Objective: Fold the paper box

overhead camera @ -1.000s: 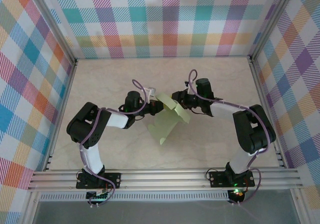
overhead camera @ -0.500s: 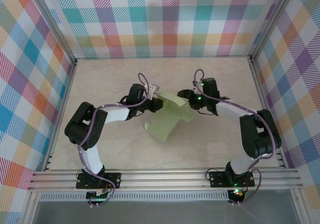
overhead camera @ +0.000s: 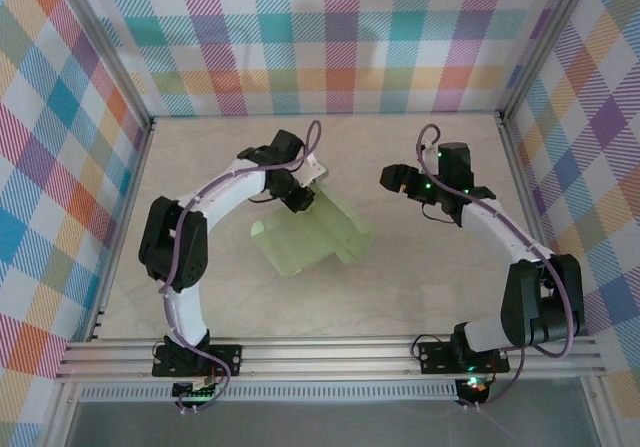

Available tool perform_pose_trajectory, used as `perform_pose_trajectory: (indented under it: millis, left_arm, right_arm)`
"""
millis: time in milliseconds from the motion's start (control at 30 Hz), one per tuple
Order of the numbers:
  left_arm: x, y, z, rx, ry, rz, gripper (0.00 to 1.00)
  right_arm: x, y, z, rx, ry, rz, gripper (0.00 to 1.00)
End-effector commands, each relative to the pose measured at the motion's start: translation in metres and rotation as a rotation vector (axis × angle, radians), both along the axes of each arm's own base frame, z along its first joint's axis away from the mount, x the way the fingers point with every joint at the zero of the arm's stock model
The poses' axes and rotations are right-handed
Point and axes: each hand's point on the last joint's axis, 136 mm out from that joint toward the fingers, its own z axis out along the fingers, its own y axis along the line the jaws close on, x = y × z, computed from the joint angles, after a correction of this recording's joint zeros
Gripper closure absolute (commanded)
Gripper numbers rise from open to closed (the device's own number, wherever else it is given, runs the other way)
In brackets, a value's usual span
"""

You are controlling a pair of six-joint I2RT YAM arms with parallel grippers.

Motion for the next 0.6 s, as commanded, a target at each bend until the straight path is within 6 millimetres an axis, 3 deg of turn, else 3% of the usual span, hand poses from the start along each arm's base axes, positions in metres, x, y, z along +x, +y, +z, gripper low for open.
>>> perform_pose_trajectory:
  millis: [0,267,567]
  left_arm:
    - [-0.030,0.048,-0.019,0.304,0.157,-0.070,1.00]
    - [-0.022,0.061,-0.018,0.442,0.211,-0.155,1.00]
    - [-0.003,0.067,-0.048,0.623,0.295,-0.180,1.00]
  right_arm:
    - [-0.003,0.004,-0.009,-0.011,0.021,0.038,0.24]
    - [-0.003,0.018,-0.038,0.097,0.114,0.056,0.24]
    - [-0.006,0.029,-0.068,0.146,0.181,0.061,0.24]
